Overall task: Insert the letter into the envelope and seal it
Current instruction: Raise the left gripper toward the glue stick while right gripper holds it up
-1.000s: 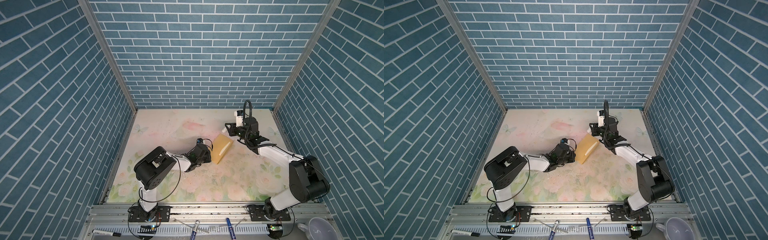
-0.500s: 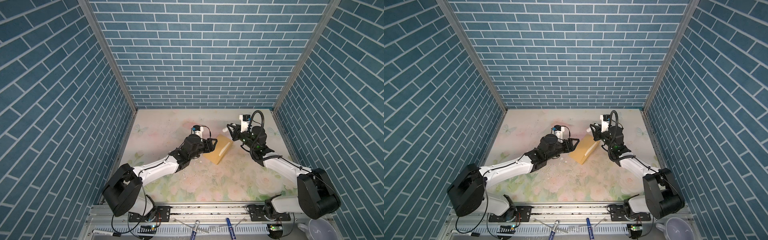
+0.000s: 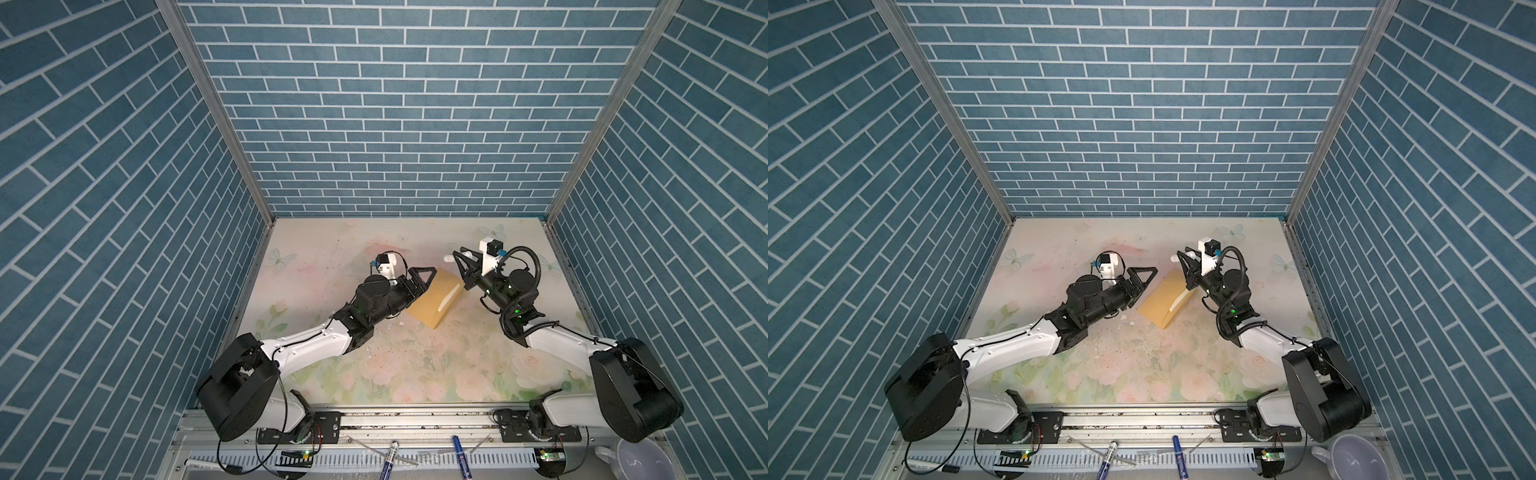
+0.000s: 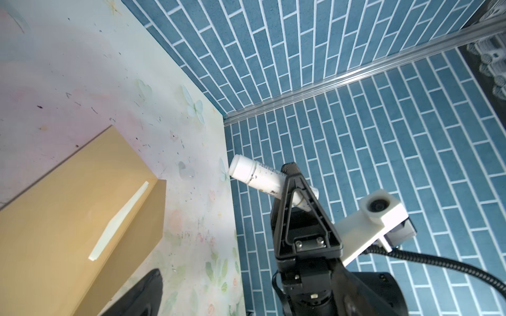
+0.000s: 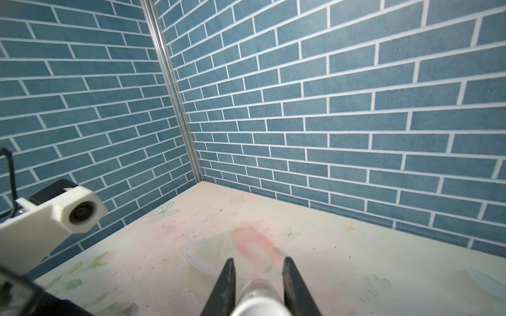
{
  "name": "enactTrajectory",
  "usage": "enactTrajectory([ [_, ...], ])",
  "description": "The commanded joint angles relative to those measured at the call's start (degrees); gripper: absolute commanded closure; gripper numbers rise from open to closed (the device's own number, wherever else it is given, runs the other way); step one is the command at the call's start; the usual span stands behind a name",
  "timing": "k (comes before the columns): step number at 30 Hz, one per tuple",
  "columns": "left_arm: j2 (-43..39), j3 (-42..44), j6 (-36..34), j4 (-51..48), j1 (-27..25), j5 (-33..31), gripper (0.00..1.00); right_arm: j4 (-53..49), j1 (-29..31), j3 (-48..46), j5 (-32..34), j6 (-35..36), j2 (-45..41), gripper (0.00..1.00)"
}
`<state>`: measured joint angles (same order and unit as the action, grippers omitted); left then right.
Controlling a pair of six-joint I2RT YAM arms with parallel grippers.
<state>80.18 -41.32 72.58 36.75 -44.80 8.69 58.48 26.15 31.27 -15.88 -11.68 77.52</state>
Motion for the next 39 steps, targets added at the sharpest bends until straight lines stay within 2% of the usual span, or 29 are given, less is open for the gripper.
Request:
enactTrajectory([
  [1, 0.1, 0.9, 2.7, 3.0, 0.4, 0.1, 0.0, 6.4, 0.9, -1.5, 0.4, 5.4, -1.1, 1.0],
  [7, 2.1, 1.2, 8.1, 6.1, 0.5, -0.5, 0.0, 9.4, 1.9, -2.6, 0.9, 7.3, -0.5, 1.0],
  [17, 4.3, 1.1, 23.9, 11.1, 0.2, -2.2, 0.01, 15.5, 5.0, -3.8, 2.9, 12.2, 2.0, 1.0],
  [21, 4.1, 1.2, 28.1, 11.0, -0.1, -3.1, 0.02, 19.0, 6.4, -3.8, 3.5, 13.8, 4.0, 1.0],
  [28, 6.3, 0.4, 35.1, 15.0, -0.3, -3.1, 0.07, 21.6, 8.5, -3.5, 4.0, 15.4, 6.5, 1.0],
  [39, 16.1, -3.5, 43.6, 27.4, 0.1, -2.7, 0.2, 21.6, 11.0, -3.0, 4.2, 15.9, 7.1, 1.0],
])
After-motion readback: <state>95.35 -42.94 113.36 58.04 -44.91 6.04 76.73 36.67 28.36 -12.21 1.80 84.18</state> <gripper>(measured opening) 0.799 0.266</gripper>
